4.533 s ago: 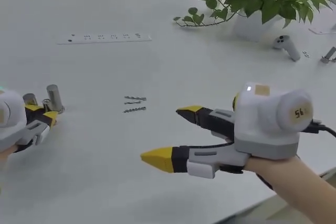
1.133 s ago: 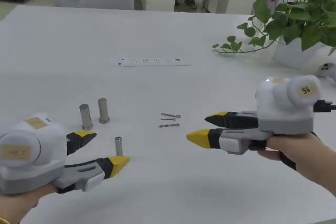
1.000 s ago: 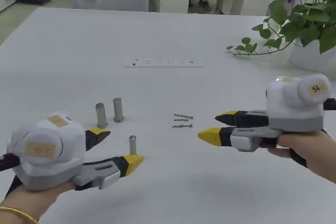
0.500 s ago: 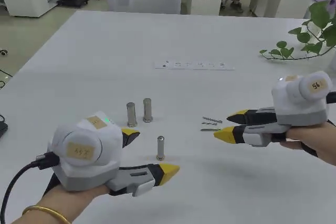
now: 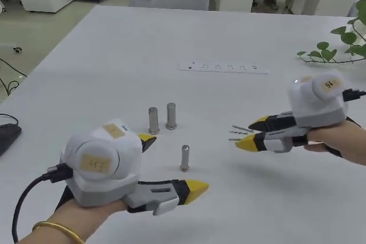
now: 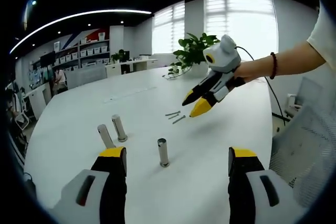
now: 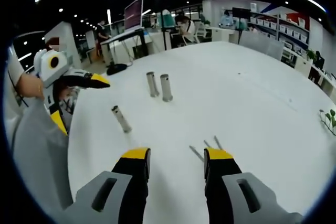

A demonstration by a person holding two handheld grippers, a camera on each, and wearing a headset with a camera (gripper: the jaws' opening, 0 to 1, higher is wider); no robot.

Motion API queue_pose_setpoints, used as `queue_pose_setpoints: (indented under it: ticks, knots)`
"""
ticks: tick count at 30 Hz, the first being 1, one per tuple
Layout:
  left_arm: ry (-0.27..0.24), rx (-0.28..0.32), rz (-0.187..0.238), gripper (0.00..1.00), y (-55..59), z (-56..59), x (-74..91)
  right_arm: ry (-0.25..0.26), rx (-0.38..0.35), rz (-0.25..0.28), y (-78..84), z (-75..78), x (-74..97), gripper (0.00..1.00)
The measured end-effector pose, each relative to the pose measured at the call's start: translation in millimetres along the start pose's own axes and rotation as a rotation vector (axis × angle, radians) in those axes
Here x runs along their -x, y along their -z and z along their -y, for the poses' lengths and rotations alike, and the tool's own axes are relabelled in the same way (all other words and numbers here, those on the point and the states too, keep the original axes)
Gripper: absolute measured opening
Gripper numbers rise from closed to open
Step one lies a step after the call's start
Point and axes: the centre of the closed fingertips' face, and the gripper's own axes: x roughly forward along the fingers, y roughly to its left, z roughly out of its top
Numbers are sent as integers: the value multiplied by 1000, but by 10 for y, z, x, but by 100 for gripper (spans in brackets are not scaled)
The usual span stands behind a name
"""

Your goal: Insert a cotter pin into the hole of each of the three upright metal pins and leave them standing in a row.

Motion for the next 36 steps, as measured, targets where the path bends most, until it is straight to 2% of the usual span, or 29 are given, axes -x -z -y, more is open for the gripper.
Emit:
queue_pose_setpoints:
  ticks: [3, 7, 12, 19, 31, 34, 36]
  knots:
    - [1, -4, -3, 80, 16, 13, -16, 0, -25, 6, -11, 74, -32, 41]
    - [-6, -3, -10, 79, 28, 9, -32, 3, -19, -11, 9, 125, -69, 38]
    - [-2, -6, -10, 77, 32, 21, -34, 5, 6, -59, 90, 188, -134, 34]
    - [0, -1, -12, 75, 41, 24, -28, 9, 13, -76, 102, 275, -180, 32]
    - [-4, 6, -6, 73, 29, 23, -21, 35, 32, -119, 106, 454, -256, 23]
    - [-3, 21, 20, 71, -2, 33, -20, 35, 47, -135, 137, 475, -281, 20]
    - [-4, 22, 18, 71, -1, 34, -19, 33, 49, -145, 161, 483, -297, 19]
